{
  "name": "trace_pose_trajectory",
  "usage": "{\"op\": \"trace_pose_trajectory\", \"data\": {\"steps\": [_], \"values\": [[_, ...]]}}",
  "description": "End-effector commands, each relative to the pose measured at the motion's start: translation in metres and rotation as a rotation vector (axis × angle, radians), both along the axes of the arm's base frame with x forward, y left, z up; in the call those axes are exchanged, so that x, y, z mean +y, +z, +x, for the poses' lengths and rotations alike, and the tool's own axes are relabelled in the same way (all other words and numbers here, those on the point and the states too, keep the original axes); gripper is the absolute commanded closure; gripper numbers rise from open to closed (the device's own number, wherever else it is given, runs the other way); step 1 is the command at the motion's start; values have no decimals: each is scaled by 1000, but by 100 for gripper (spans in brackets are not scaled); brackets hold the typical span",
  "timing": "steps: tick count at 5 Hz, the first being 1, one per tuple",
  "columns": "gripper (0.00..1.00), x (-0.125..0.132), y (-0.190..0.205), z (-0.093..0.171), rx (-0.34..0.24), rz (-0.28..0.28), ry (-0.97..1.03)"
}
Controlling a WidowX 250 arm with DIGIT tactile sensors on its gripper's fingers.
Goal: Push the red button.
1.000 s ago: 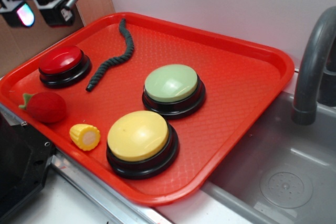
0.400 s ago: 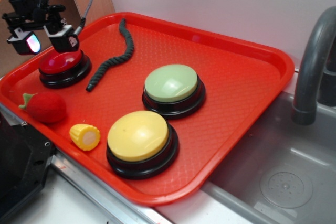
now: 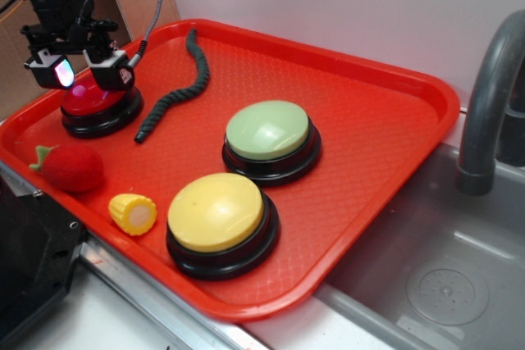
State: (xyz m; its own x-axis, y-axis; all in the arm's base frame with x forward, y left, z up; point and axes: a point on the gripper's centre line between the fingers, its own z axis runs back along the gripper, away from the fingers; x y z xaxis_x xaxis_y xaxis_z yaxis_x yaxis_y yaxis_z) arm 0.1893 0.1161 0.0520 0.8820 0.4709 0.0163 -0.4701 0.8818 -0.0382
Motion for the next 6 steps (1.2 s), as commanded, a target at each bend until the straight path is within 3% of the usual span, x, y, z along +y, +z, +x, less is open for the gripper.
{"op": "trace_pose_trajectory", "data": {"steps": [1, 6], "values": [[0, 3, 3, 6, -8, 34, -24], [0, -7, 55, 18, -30, 114, -88]]}}
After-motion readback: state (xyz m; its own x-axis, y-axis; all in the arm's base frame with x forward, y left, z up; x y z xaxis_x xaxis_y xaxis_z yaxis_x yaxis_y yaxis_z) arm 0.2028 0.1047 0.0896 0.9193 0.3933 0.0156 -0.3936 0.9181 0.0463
